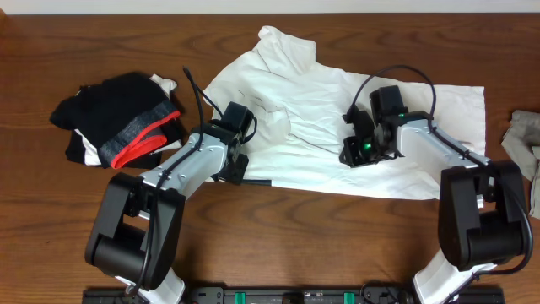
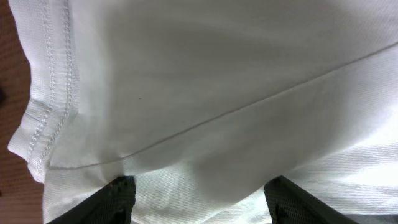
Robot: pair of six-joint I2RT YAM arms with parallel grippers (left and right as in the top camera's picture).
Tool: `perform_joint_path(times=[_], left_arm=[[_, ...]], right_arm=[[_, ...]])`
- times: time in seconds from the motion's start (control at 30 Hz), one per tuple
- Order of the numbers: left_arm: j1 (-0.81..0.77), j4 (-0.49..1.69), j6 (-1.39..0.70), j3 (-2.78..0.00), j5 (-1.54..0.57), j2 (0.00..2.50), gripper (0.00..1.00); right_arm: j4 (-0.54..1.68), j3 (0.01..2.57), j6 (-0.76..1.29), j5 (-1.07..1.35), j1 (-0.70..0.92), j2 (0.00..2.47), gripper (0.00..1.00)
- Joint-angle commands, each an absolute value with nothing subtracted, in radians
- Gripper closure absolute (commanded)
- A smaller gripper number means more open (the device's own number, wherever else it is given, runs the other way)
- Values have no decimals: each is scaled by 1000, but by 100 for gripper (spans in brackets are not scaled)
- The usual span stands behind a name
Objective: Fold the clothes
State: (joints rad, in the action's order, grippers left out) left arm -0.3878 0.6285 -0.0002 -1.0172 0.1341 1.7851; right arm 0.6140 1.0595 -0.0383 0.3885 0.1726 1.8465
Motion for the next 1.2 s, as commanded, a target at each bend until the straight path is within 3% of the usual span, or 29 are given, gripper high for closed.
perform_joint_path(times=[0.0, 0.1, 0.17, 0.27, 0.3, 0.5, 0.77, 0.93, 1.17], left_arm=[[-382, 629, -1, -1010, 142, 1796, 31], [-382, 627, -2, -1010, 142, 1796, 31], [-382, 624, -2, -1010, 142, 1796, 31], [-382, 622, -2, -1010, 142, 1796, 31], [-382, 622, -2, -1010, 142, 1796, 31], [-382, 623, -2, -1010, 142, 1796, 31], [-382, 624, -1, -1010, 142, 1796, 31], [-382, 623, -1, -1010, 142, 1796, 31], [-382, 623, -1, -1010, 142, 1796, 31]], right_arm=[[618, 1066, -62, 400, 176, 1832, 59], [614, 1066, -61, 399, 175, 1832, 52], [602, 1066, -57, 386, 175, 1833, 53], [566, 1066, -9, 327, 178, 1833, 83], [554, 1066, 11, 303, 178, 1833, 88], [455, 1066, 51, 198, 172, 1833, 97], [560, 1098, -14, 558, 160, 1737, 85], [689, 1098, -69, 527, 196, 1693, 76], [667, 1067, -56, 345, 267, 1765, 79]])
